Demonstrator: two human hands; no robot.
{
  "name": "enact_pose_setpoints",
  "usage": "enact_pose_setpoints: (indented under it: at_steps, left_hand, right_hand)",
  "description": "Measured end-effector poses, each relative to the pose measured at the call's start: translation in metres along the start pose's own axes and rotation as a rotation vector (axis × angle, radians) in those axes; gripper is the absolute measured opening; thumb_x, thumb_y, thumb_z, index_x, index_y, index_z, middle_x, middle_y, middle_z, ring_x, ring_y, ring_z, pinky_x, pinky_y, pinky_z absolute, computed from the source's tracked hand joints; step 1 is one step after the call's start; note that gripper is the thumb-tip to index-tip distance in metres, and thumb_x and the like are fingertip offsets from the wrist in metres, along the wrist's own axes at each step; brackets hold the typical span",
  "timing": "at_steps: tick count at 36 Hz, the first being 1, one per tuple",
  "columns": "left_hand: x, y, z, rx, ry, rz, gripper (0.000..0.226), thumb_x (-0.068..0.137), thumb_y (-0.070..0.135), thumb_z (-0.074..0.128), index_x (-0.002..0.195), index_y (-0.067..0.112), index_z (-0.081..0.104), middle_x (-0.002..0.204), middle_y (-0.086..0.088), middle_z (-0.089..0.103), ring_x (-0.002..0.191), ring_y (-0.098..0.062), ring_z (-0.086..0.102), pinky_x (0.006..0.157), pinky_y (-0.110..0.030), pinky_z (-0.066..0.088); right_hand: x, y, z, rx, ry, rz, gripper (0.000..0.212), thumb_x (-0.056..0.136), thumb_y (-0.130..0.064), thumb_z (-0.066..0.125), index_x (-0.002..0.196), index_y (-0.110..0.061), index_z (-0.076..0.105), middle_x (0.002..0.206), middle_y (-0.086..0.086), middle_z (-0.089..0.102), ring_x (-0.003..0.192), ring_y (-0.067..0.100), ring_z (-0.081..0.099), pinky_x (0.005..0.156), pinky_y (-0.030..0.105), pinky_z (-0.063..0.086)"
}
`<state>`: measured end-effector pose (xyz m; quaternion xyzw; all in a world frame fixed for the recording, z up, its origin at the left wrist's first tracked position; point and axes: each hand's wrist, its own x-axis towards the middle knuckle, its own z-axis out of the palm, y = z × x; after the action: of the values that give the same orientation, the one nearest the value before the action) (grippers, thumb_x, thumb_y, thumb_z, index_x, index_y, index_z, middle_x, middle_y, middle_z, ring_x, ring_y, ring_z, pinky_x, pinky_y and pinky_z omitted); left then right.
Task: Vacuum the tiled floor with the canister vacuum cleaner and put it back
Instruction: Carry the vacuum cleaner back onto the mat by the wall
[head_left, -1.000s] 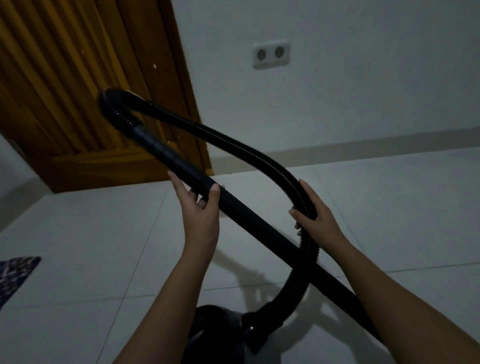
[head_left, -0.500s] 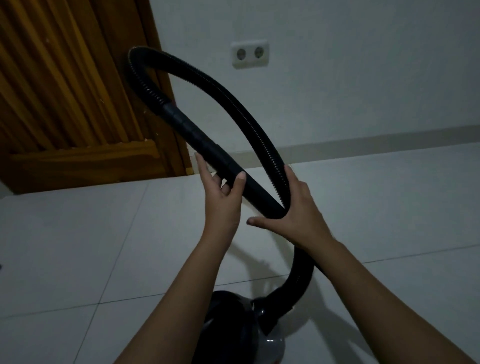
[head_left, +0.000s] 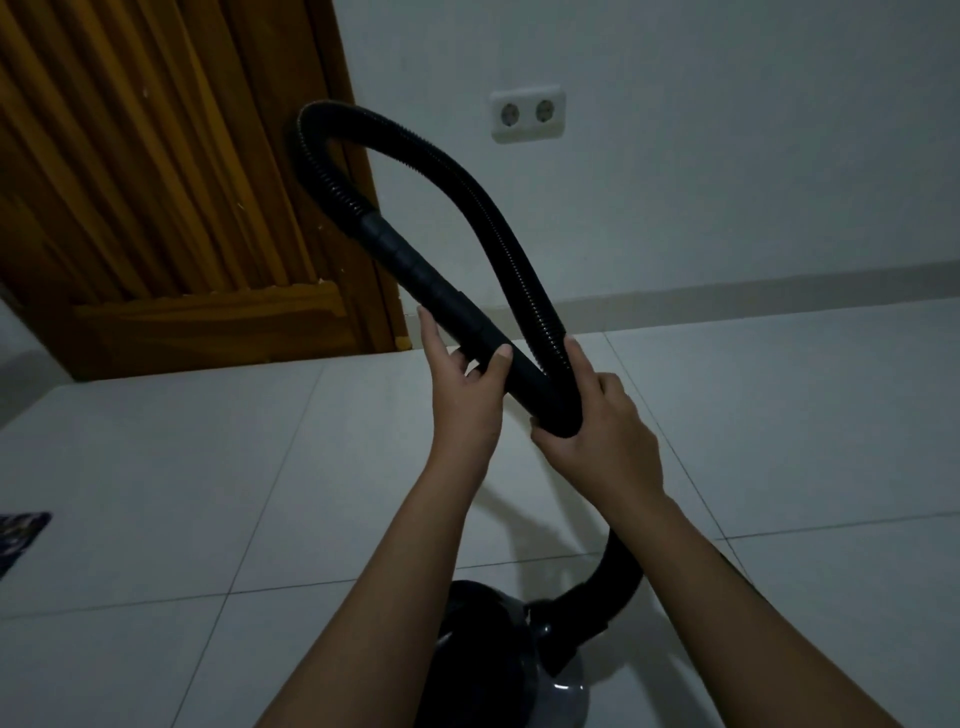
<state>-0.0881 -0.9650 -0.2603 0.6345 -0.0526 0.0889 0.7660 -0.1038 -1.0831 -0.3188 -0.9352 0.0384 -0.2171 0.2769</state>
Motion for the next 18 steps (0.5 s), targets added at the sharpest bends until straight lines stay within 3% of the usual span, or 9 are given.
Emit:
enact_pose_setpoints:
  at_steps: [4, 9, 14, 18]
  left_hand:
    - [0.005, -0.004, -0.007, 0.001, 0.006, -0.015, 0.079, 0.091, -0.002, 0.053, 0.148, 0.034, 0.013, 0.124, -0.008, 0.049, 0.099, -0.007, 0.058, 0.105, -0.045, 0.044]
    - [-0.004, -0.017, -0.042, 0.156, 0.064, -0.016, 0.048, 0.095, 0.012, 0.05, 0.141, 0.022, 0.038, 0.126, 0.0, 0.053, 0.118, -0.014, 0.054, 0.108, -0.04, 0.042]
    - [-0.034, -0.052, -0.115, 0.304, 0.312, -0.119, 0.038, 0.097, 0.016, 0.047, 0.135, 0.016, 0.047, 0.136, -0.003, 0.052, 0.125, -0.016, 0.049, 0.111, -0.036, 0.038]
    - [-0.089, -0.095, -0.172, 0.512, 0.468, -0.241, 0.038, 0.099, 0.012, 0.041, 0.137, 0.006, 0.045, 0.141, -0.009, 0.048, 0.129, -0.02, 0.045, 0.106, -0.025, 0.033]
  right_hand:
    - [0.006, 0.001, 0.007, 0.004, -0.006, 0.0, 0.089, 0.08, -0.039, 0.063, 0.153, -0.036, 0.011, 0.119, 0.005, 0.05, 0.098, 0.025, 0.056, 0.074, 0.037, 0.052]
    - [0.013, 0.003, 0.013, 0.025, -0.017, 0.013, 0.087, 0.08, -0.035, 0.063, 0.152, -0.036, 0.015, 0.121, 0.01, 0.05, 0.103, 0.033, 0.055, 0.076, 0.039, 0.049]
    - [0.02, 0.002, 0.017, 0.049, -0.051, 0.031, 0.085, 0.081, -0.035, 0.062, 0.152, -0.035, 0.015, 0.125, 0.013, 0.049, 0.106, 0.035, 0.054, 0.08, 0.04, 0.046]
    - [0.025, -0.002, 0.025, 0.079, -0.064, 0.016, 0.086, 0.081, -0.037, 0.062, 0.152, -0.036, 0.013, 0.126, 0.013, 0.048, 0.107, 0.036, 0.053, 0.084, 0.043, 0.048]
